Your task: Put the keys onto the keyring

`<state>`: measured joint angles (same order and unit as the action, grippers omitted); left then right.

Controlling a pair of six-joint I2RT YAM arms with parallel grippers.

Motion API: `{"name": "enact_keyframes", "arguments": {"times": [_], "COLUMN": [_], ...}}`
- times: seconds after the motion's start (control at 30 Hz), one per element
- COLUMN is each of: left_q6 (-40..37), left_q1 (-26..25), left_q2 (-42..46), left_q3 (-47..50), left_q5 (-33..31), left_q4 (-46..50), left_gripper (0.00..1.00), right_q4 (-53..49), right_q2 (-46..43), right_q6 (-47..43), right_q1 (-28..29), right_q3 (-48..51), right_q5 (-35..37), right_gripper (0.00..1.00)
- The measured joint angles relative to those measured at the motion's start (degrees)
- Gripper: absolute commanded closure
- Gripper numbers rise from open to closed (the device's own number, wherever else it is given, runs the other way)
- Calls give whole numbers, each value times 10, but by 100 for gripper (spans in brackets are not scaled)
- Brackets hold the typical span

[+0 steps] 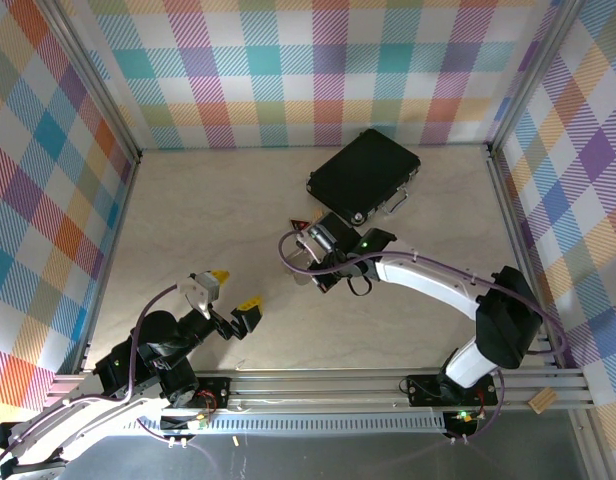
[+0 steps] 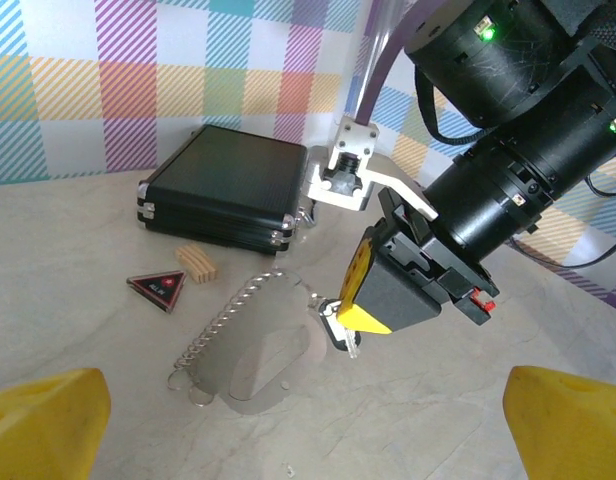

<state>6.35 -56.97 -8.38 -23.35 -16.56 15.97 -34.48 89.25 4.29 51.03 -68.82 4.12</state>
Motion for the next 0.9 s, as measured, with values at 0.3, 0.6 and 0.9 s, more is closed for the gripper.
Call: {"name": "enact_keyframes", "arguments": {"times": [0.3, 0.6, 0.9], "left_q6": [-4, -10, -12], "left_q1": [0, 0, 0], "left_q2": [4, 6, 6], "left_q3": [0, 0, 0], "left_q5": [2, 2, 2], "left_q4": [0, 0, 0], "left_gripper": [0, 0, 0], "right_q4": [1, 16, 36], "right_q2": [-9, -30, -30], "right_q6": [17, 46, 69], "right_q1": [0, 0, 0], "right_q3": [49, 104, 139], "right_q5": [3, -6, -21], "right_gripper": [100, 100, 100]}}
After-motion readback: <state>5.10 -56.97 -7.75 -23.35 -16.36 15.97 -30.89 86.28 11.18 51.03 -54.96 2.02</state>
